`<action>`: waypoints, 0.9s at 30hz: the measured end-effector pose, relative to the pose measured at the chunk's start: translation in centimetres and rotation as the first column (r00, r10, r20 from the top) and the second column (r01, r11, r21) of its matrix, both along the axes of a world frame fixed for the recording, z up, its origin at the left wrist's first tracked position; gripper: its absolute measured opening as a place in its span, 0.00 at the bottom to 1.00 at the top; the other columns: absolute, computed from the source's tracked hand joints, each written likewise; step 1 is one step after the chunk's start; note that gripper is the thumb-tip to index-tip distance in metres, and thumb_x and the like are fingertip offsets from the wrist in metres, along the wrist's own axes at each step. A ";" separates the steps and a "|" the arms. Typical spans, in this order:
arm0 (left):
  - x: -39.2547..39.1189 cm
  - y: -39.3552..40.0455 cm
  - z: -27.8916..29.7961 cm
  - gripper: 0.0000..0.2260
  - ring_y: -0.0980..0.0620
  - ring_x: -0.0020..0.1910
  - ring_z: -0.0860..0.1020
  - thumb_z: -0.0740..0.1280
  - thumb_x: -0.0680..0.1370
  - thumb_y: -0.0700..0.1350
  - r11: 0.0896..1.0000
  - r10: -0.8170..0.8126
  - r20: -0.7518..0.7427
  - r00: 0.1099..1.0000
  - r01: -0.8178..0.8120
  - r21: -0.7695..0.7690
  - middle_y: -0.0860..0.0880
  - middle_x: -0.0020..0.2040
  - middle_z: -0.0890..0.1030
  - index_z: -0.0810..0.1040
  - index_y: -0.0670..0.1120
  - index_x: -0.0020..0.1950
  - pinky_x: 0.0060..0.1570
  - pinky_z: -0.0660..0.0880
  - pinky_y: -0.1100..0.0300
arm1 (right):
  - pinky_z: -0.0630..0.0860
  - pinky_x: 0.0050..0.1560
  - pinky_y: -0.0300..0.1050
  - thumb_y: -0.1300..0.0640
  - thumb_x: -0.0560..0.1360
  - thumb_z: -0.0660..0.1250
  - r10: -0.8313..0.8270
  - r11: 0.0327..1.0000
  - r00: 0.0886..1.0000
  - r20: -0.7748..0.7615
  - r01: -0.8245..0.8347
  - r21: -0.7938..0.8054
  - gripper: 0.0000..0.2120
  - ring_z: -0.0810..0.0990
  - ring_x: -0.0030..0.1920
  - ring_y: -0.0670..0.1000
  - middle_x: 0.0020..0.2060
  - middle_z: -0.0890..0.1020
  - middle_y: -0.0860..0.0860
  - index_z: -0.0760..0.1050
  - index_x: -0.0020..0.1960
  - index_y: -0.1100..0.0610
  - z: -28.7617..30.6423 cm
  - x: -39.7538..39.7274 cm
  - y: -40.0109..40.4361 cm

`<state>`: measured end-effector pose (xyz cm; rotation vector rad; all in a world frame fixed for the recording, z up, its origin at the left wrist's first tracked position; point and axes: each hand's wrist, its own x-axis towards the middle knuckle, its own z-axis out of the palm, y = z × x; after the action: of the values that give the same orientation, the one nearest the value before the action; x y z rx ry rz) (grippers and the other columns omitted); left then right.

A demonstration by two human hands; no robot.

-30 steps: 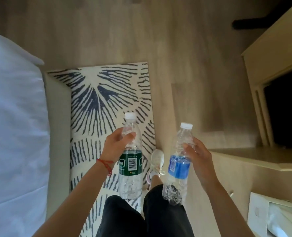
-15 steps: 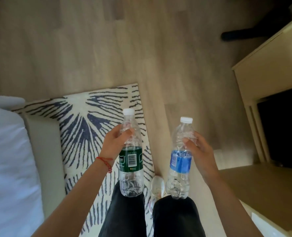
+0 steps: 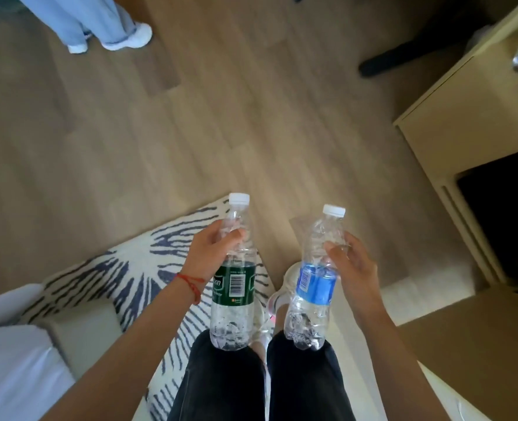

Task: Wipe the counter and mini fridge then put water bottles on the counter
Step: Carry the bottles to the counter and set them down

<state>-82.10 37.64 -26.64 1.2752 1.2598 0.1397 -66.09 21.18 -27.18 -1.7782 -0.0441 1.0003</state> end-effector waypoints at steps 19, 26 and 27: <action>25.8 0.3 -0.1 0.06 0.55 0.37 0.82 0.68 0.72 0.53 0.772 -0.635 0.052 0.770 0.636 0.009 0.50 0.37 0.84 0.77 0.52 0.44 0.35 0.78 0.62 | 0.79 0.48 0.39 0.55 0.73 0.66 -0.498 0.864 0.865 0.062 0.501 -0.053 0.17 0.82 0.46 0.46 0.49 0.83 0.52 0.74 0.61 0.56 0.9 13.5 -6.1; 30.6 0.1 0.8 0.01 0.65 0.33 0.80 0.67 0.73 0.49 0.647 -0.758 0.101 0.645 0.763 -0.019 0.56 0.35 0.82 0.77 0.53 0.44 0.33 0.74 0.72 | 0.80 0.45 0.37 0.56 0.73 0.67 -0.704 0.705 0.701 0.115 0.709 -0.014 0.15 0.82 0.46 0.46 0.46 0.84 0.48 0.75 0.60 0.54 2.3 13.2 -7.0; 31.1 0.3 1.0 0.02 0.65 0.35 0.80 0.67 0.73 0.49 0.628 -0.774 0.096 0.626 0.778 -0.009 0.56 0.37 0.82 0.77 0.54 0.45 0.35 0.74 0.71 | 0.80 0.46 0.39 0.57 0.74 0.67 -0.720 0.688 0.684 0.116 0.726 -0.008 0.15 0.82 0.47 0.47 0.46 0.84 0.48 0.75 0.60 0.54 2.6 13.2 -6.8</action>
<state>-50.98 37.89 -25.60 1.6495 0.5303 -0.4674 -52.87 14.34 -24.55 -1.6623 0.5967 0.3195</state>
